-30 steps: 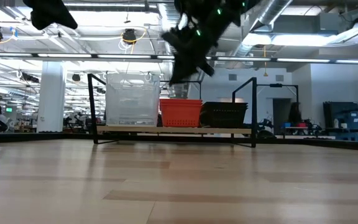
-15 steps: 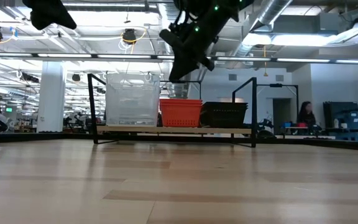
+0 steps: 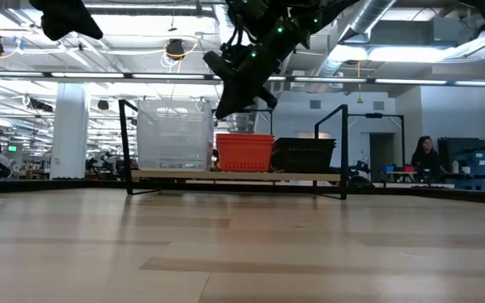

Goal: Stack baskets on shelf by color
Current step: Adjust the bins on the shelf, then return to Home Position

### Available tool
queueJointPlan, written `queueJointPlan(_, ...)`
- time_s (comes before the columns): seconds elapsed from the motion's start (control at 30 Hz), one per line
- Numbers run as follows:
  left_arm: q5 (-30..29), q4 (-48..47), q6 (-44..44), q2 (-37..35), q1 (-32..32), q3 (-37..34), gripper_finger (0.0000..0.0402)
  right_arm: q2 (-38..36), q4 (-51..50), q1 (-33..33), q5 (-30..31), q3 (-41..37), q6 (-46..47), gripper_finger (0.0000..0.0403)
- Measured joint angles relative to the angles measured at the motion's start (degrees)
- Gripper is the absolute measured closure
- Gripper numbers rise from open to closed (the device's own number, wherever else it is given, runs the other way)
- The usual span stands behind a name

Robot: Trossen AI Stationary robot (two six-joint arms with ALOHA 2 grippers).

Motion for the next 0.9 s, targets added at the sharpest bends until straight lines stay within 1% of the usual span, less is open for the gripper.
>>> queueJointPlan(0.17, -0.02, -0.17, 0.00, 0.01, 0.00, 0.00, 0.0401, -0.34, 1.01, -0.21, 0.01, 1.36, -0.04, 0.0403)
queueJointPlan(0.3, 0.00, -0.33, 0.00, 0.02, 0.00, 0.00, 0.0401, -0.90, -0.84, 0.21, -0.03, 1.30, -0.19, 0.0403)
queueJointPlan(0.33, 0.11, -0.34, 0.15, 0.01, 0.00, 0.00, 0.0401, -1.93, -2.61, 0.61, -0.40, 1.18, -0.19, 0.0403)
queueJointPlan(0.4, 0.26, -0.31, 1.05, 0.00, 0.00, 0.00, 0.0401, -4.56, -3.05, 2.11, -0.40, 1.25, -0.22, 0.0403)
queueJointPlan(0.5, 1.42, -0.28, 2.91, 0.00, -0.14, 0.00, 0.0401, -10.32, -6.53, 5.29, 0.65, 1.31, -1.47, 0.0403)
queueJointPlan(0.57, 1.75, -0.28, 3.65, 0.00, -0.85, 0.00, 0.0401, -14.34, -9.90, 8.06, 4.79, 1.38, -2.00, 0.0403)
queueJointPlan(0.67, 1.75, 2.39, 3.46, -0.86, -3.21, -2.44, 0.0401, -20.56, -16.21, 13.45, 15.03, 1.34, -1.44, 0.0403)
queueJointPlan(0.73, 2.28, 7.62, 3.22, -1.98, -5.35, -6.84, 0.0401, -24.57, -21.34, 17.62, 22.11, 0.78, 1.49, 0.0403)
queueJointPlan(0.8, 3.86, 15.11, 2.44, -3.64, -7.59, -12.48, 0.0401, -27.67, -25.61, 22.31, 28.17, 0.27, 6.02, 0.0403)
queueJointPlan(0.83, 4.94, 18.96, 1.66, -4.02, -8.75, -15.70, 0.0401, -28.94, -27.36, 24.81, 30.75, -0.33, 8.16, 0.0403)
queueJointPlan(0.9, 6.70, 26.73, 0.00, -4.89, -10.97, -21.48, 0.0402, -31.07, -27.06, 29.63, 34.28, -2.30, 11.50, 0.0403)
